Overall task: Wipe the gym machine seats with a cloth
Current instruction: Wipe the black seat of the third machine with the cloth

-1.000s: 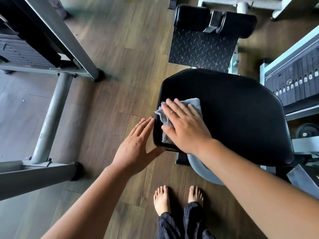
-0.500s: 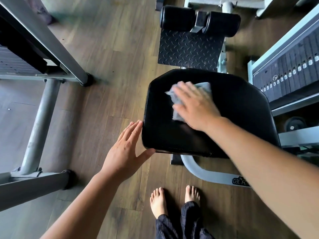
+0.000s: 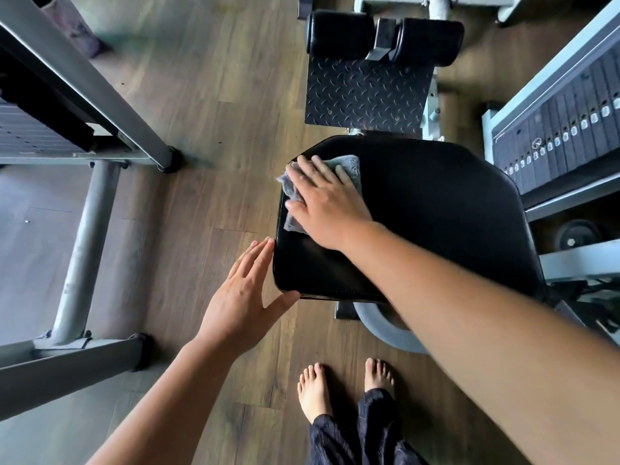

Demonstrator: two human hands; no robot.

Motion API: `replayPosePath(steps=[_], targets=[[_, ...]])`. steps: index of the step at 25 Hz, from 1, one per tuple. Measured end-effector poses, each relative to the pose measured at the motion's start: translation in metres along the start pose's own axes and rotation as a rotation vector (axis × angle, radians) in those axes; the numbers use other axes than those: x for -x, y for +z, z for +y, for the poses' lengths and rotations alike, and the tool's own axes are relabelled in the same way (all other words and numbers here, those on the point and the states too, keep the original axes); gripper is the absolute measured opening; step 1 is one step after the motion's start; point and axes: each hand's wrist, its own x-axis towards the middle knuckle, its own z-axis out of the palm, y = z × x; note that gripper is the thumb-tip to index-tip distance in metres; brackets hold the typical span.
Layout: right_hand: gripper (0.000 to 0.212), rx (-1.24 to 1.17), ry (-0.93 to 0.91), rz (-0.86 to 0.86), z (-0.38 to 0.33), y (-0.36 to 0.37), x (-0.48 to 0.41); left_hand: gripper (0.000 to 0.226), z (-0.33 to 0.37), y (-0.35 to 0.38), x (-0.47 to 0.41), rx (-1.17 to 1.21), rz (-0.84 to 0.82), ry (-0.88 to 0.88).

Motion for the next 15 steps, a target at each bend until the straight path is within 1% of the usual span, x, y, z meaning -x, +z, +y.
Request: replayPosePath(steps=[1,2,4,5,6,7,8,9,11,13,14,15], targets=[[0.062,0.01,-0.037,0.011,0.022,-0.005,0.005,0.093,0.0,-0.001,-0.001,-0.009,-0.001,-0.009],[0.062,0.029,0.006,0.028,0.048,-0.009,0.007,0.093,0.0,-0.002,-0.001,-0.016,-0.008,-0.022],[0.062,0.043,0.254,0.075,0.092,-0.016,0.01,0.094,0.003,-0.003,-0.001,-0.025,-0.03,-0.042],[0.063,0.02,0.383,0.097,0.094,-0.015,0.013,0.094,0.003,-0.004,-0.001,-0.027,-0.034,-0.042],[0.064,0.006,0.462,0.115,0.077,-0.011,0.015,0.093,0.003,-0.003,0.0,-0.025,-0.031,-0.038],[0.065,0.004,0.474,0.151,0.046,-0.004,0.017,0.092,0.002,-0.003,0.0,-0.014,-0.021,-0.027],[0.065,0.001,0.407,0.167,0.011,0.003,0.024,0.091,0.002,-0.001,0.0,0.0,-0.008,-0.015],[0.065,-0.023,0.301,0.163,-0.02,0.008,0.036,0.092,0.0,0.001,0.0,0.011,0.006,0.001],[0.066,-0.041,0.067,0.063,-0.052,0.017,0.069,0.094,-0.002,0.003,0.0,0.028,0.024,0.023],[0.067,-0.034,-0.107,0.008,-0.032,0.011,0.083,0.095,-0.003,0.003,-0.001,0.028,0.032,0.027],[0.066,-0.025,-0.142,0.003,-0.011,0.007,0.075,0.094,-0.003,0.003,-0.001,0.015,0.034,0.025],[0.064,-0.001,-0.119,0.0,0.01,0.004,0.059,0.093,-0.003,0.002,-0.001,-0.002,0.028,0.02]])
